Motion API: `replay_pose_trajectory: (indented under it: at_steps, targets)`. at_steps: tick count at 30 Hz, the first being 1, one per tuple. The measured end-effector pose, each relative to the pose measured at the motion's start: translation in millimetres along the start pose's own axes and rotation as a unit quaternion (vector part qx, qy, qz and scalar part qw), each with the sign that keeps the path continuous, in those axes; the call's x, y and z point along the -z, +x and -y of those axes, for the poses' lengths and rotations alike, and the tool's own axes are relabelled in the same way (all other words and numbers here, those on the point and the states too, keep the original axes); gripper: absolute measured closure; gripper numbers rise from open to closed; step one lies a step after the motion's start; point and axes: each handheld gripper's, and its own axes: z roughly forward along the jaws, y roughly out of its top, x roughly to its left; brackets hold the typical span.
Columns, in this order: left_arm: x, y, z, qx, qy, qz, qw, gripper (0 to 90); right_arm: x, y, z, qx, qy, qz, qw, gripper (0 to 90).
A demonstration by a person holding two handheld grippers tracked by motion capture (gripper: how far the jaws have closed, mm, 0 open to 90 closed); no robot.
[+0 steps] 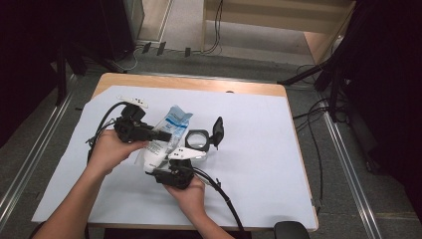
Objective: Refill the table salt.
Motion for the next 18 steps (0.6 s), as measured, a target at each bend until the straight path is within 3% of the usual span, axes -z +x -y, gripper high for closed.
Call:
replay_pose_trajectory:
  at_steps: [5,10,18]
  targets:
    - [-1.1,0.1,0.2,-0.004,0.008,0.0,1.0,86.5,1.5,-2.1,2.7,-0.007,0.0,-0.001,1.0,65.6]
    - [-5.9,-1.6,-3.2,0.001,0.027,-0.012,0.9996,88.4,0.9,-2.0,4.1,-0.005,0.013,-0.002,0.9999,64.7]
    - [-7.2,3.8,-6.7,0.023,0.038,-0.01,0.999,89.8,5.0,5.7,2.7,0.031,0.009,0.022,0.9992,56.3]
